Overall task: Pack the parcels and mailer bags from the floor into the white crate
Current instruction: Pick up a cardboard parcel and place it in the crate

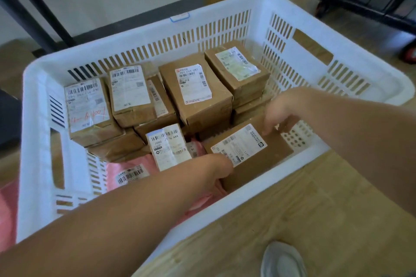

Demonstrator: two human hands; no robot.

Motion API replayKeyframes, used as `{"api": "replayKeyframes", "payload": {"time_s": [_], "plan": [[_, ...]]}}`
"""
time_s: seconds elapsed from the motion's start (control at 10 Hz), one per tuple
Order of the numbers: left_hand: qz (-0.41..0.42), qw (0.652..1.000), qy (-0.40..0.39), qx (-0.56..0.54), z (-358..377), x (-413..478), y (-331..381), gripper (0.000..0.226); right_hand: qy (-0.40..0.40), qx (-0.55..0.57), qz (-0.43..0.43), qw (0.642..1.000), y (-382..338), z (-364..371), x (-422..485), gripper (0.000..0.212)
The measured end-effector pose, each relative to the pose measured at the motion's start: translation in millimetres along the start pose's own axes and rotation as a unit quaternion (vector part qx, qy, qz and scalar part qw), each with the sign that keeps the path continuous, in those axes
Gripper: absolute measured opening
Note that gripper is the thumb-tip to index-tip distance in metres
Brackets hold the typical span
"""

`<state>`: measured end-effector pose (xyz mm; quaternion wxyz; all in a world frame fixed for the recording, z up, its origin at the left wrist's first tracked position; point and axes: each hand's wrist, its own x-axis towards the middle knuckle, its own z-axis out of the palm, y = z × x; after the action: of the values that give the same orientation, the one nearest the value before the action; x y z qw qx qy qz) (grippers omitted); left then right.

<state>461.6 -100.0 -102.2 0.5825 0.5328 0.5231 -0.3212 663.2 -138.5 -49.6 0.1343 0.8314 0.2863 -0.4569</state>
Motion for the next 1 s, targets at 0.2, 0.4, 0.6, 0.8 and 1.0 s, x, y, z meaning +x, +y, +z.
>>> {"api": "replayKeyframes", "payload": {"time_s": [0.2, 0.4, 0.6, 0.8, 1.0], "plan": [[-0.008, 0.999, -0.006, 0.03, -5.6, -3.9, 1.1, 0.044, -0.03, -0.125, 0.018, 0.992, -3.0, 6.1, -0.9, 0.07], [0.011, 0.99, 0.002, 0.142, -2.4, -18.6, 11.3, 0.037, -0.002, -0.202, 0.02, 0.979, -6.7, 8.3, -7.3, 0.069], [0.033, 0.995, 0.02, 0.089, -14.5, -36.4, 10.7, 0.047, -0.032, -0.155, -0.062, 0.985, -15.9, 8.2, -32.4, 0.06], [0.141, 0.984, 0.091, 0.067, -28.8, -64.0, 10.5, 0.044, 0.082, -0.019, -0.141, 0.986, -28.3, 6.6, -63.8, 0.055], [0.239, 0.954, 0.182, 0.016, -48.3, -108.5, 1.1, 0.036, 0.146, 0.075, -0.227, 0.96, -76.1, 17.3, -111.7, 0.042]]}}
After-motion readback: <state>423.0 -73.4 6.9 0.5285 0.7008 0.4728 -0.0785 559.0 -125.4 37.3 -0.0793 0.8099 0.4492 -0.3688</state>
